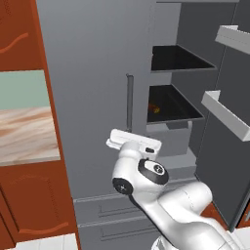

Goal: Gather the sweet potatos from the fridge and place them on a tray on the dining counter. Then gather the steaks from the fridge and place them on the other tray.

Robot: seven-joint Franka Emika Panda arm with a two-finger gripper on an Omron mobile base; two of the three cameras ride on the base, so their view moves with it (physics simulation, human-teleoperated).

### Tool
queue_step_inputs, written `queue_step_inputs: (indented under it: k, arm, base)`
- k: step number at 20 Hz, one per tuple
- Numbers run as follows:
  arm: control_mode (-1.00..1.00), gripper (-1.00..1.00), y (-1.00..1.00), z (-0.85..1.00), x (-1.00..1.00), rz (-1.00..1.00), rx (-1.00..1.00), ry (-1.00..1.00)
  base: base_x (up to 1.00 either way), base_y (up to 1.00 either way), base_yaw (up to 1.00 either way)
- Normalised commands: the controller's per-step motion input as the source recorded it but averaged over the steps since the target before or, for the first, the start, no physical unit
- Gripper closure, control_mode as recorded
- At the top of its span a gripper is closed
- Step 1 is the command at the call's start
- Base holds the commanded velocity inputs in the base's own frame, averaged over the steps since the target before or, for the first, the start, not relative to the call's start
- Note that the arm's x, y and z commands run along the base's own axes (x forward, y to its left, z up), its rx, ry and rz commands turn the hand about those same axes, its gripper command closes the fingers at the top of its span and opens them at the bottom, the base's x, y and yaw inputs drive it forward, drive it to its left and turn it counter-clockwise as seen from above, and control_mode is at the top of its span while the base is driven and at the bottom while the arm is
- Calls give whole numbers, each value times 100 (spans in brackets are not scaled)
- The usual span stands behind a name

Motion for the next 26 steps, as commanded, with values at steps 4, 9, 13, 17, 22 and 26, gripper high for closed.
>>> queue_step_inputs:
  k: [4, 9, 13, 17, 22, 26]
  arm:
    - [-100, -100, 66, 39, 23, 1, -24, 6]
    - [-100, -100, 14, 13, 51, 9, -9, 0]
    - [-100, -100, -4, 2, 37, 12, -2, -2]
    - [-100, -100, -18, 1, 14, 5, 0, -1]
    - [-100, -100, -10, 4, 22, 2, 0, 0]
    - [-100, -100, 0, 0, 35, 6, 0, 0]
  base:
    - [0, 0, 0]
    - [0, 0, 0]
    - [0, 0, 0]
    - [0, 0, 0]
    - [0, 0, 0]
    - [0, 0, 0]
